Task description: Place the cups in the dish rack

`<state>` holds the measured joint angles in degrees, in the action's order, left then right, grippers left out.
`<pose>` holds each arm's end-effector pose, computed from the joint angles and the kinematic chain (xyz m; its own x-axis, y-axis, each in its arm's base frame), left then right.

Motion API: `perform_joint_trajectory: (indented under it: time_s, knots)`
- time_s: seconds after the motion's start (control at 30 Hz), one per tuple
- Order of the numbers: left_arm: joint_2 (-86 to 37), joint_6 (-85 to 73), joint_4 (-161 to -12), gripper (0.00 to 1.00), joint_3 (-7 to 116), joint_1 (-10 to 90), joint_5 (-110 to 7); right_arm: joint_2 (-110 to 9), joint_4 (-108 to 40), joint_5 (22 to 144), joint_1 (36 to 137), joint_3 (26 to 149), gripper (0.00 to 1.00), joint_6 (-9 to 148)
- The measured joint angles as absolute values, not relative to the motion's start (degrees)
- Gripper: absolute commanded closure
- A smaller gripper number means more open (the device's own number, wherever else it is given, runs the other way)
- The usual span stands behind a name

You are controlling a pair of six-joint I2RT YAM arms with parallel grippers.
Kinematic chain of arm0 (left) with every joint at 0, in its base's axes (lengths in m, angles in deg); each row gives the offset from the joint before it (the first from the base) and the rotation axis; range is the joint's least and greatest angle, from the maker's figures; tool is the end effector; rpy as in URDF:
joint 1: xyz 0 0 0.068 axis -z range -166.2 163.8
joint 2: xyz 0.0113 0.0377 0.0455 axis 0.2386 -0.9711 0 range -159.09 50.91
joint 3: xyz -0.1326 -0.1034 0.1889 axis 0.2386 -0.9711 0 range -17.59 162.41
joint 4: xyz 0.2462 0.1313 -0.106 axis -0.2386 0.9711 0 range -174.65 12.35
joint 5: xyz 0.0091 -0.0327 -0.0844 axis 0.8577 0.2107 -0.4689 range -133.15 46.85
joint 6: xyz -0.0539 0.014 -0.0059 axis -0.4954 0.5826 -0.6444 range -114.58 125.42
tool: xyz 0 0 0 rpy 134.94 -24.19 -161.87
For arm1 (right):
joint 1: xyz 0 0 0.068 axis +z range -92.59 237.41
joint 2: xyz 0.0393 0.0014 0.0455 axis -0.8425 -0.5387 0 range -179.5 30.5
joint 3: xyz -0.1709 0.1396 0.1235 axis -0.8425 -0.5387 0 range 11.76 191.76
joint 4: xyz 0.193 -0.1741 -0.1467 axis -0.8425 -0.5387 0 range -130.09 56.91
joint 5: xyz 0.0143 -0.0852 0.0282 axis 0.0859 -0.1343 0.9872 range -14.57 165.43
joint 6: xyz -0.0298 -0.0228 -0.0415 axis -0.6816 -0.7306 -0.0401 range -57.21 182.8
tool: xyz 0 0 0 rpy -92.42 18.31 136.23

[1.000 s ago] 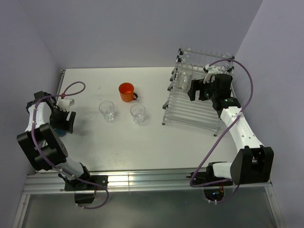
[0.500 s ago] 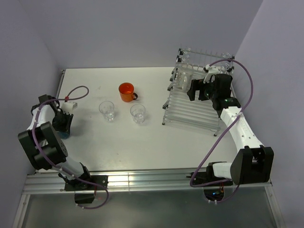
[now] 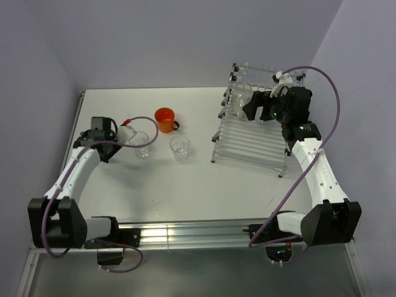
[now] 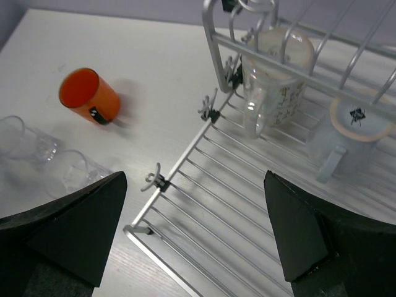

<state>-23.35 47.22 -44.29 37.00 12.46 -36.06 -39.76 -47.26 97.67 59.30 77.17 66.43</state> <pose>0.2977 0.0118 0.2112 -0.7021 0.6452 -0.3012 0.5139 0.7520 0.4128 0.3291 0.0256 0.3426 -0.3497 0.0472 -0.9357 -0.3668 0.9121 0.1831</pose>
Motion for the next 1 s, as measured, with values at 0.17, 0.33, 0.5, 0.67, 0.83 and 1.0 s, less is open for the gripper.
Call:
perform_joint_trajectory:
  time_s: [0.17,0.33,0.5,0.67,0.83,1.0]
  knots:
    - [-18.7,54.5,-51.2,1.0,36.0,27.8,-23.9,-39.3,-47.5,100.0,59.3,82.1,0.0,67.2]
    - [-18.2,67.8,-65.5,1.0,26.9,39.3,-9.3,-39.5,-51.7,104.4,59.3,86.5,0.02,67.2]
    - [-17.1,88.5,-86.8,1.0,13.4,50.0,-0.3,-40.4,-57.9,110.2,59.5,89.0,0.07,67.4]
    - [-17.1,103.2,-103.5,1.0,9.9,57.4,4.6,-41.2,-62.9,115.2,60.9,89.0,0.11,67.9]
    - [-13.4,113.3,-119.8,1.0,6.6,63.3,4.6,-41.2,-64.8,119.4,64.2,89.0,0.12,68.2]
    - [-6.5,117.1,-126.8,1.0,-0.2,69.2,0.1,-43.3,-70.7,126.2,69.3,91.1,0.19,68.1]
